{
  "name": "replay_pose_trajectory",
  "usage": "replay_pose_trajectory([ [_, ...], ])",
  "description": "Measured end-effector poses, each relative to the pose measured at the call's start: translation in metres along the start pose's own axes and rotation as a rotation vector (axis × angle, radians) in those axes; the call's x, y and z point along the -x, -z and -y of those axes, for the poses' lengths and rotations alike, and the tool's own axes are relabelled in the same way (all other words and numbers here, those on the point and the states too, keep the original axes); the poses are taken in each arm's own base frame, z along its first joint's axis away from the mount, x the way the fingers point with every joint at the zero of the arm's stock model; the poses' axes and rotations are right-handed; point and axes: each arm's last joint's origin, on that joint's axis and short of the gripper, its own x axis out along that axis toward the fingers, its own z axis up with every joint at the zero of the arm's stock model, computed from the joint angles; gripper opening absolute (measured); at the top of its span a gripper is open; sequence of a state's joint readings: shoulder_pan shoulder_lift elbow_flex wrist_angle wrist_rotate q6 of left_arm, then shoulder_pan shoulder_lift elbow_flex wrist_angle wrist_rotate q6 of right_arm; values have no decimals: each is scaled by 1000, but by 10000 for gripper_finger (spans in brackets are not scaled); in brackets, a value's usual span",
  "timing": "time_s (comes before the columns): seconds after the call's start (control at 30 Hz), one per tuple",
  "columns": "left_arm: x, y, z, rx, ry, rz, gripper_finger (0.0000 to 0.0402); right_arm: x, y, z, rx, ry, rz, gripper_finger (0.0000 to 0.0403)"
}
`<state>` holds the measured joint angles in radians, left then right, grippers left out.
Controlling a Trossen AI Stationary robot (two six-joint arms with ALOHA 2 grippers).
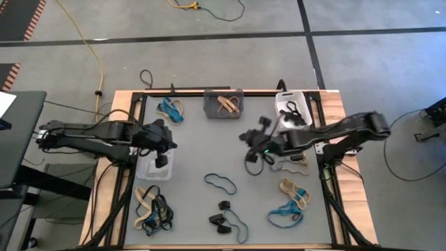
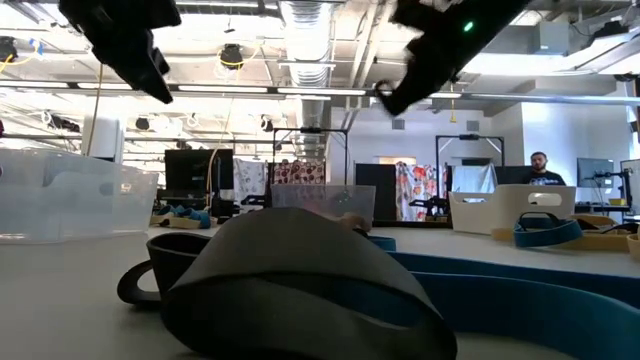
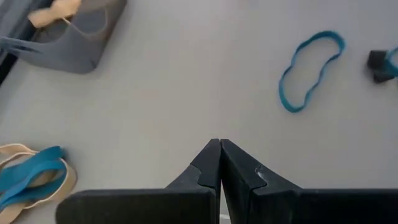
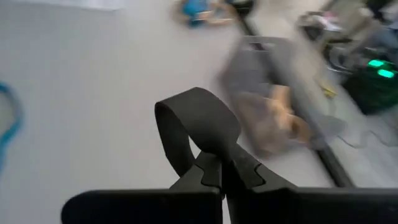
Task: Sort rubber bands into baskets
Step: Put the black rubber band into the white bin
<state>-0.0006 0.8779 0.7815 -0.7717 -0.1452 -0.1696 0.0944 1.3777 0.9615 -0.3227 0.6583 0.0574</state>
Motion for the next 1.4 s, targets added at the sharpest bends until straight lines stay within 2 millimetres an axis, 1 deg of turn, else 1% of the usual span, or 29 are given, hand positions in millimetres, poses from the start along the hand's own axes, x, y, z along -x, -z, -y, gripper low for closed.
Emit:
replay_pose_trajectory([
  [0.1, -13, -5, 3, -9, -2, -15, 0, 21, 1, 26, -56, 74, -7, 24],
  [0.23, -28, -11, 7, -60, 1, -24, 0, 40, 7, 58, -123, 170, -34, 24],
  [0.37, -40, -17, 12, -114, 11, -14, 0, 51, 17, 85, -207, 237, -88, 25],
  [0.5, -52, -21, 19, -151, 31, -2, 0, 54, 29, 107, -265, 316, -175, 32],
  [0.67, -68, -25, 31, -177, 103, 7, 0, 48, 41, 129, -323, 362, -286, 26],
  [0.83, -89, -25, 49, -248, 228, -15, 0, 37, 49, 146, -371, 383, -361, 31],
  [0.97, -110, -18, 68, -378, 294, -52, 0, 28, 59, 158, -401, 385, -465, 29],
  [1.1, -130, -6, 90, -576, 337, -73, 0, 16, 72, 166, -429, 366, -552, 28],
  [1.2, -142, 1, 103, -688, 334, -66, 0, 7, 84, 171, -437, 388, -621, 32],
  [1.3, -151, -1, 114, -703, 313, -14, 0, -1, 94, 178, -449, 406, -678, 32],
  [1.4, -157, -3, 122, -711, 310, 55, 0, -8, 103, 185, -474, 372, -707, 29],
])
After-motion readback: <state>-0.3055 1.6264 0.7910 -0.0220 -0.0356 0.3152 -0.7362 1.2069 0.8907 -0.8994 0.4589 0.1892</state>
